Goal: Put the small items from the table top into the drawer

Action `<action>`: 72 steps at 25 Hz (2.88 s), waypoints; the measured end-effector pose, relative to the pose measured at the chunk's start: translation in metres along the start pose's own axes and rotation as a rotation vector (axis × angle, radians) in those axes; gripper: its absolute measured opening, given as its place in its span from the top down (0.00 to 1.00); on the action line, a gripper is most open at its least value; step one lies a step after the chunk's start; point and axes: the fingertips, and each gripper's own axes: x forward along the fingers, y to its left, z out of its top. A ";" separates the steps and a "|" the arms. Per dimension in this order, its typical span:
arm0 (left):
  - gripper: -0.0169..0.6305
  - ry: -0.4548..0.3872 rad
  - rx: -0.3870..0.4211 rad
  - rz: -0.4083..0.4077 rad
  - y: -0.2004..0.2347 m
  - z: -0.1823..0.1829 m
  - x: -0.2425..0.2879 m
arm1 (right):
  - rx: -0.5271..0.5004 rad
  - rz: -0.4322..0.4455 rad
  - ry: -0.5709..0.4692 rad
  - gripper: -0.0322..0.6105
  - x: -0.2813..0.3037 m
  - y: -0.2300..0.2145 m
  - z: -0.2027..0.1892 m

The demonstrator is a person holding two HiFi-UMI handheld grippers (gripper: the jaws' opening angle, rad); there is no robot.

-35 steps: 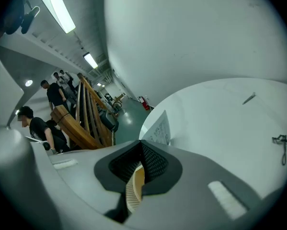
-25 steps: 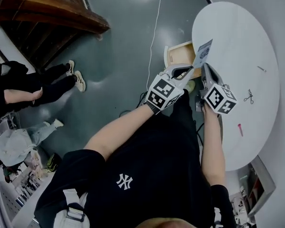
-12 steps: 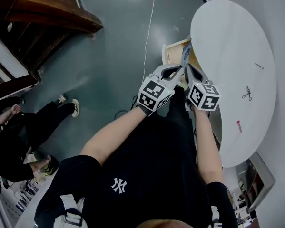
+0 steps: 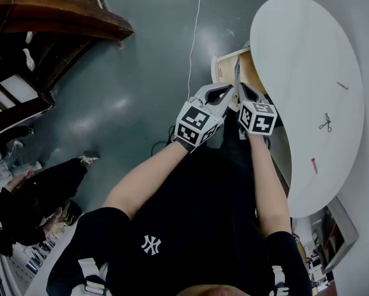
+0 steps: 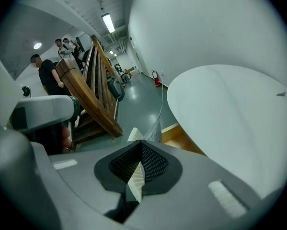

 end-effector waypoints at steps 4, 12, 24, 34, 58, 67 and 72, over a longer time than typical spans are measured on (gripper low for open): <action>0.97 0.007 -0.007 0.003 0.008 -0.007 0.008 | 0.012 -0.001 0.025 0.91 0.021 -0.009 -0.008; 0.97 0.020 -0.003 0.006 0.024 -0.020 0.028 | 0.025 -0.005 0.057 0.90 0.055 -0.028 -0.025; 0.97 0.051 0.031 -0.055 0.002 -0.009 0.047 | -0.072 -0.099 -0.009 0.89 0.015 -0.034 -0.006; 0.97 0.053 0.076 -0.144 -0.049 0.020 0.061 | -0.017 -0.125 -0.140 0.91 -0.059 -0.042 0.030; 0.97 0.092 0.190 -0.460 -0.247 0.059 0.146 | 0.122 -0.397 -0.319 0.88 -0.254 -0.185 0.028; 0.97 0.167 0.208 -0.496 -0.297 0.029 0.190 | 0.169 -0.459 -0.259 0.82 -0.279 -0.261 -0.009; 0.97 0.198 0.213 -0.495 -0.310 0.018 0.212 | 0.143 -0.500 -0.187 0.78 -0.282 -0.297 -0.029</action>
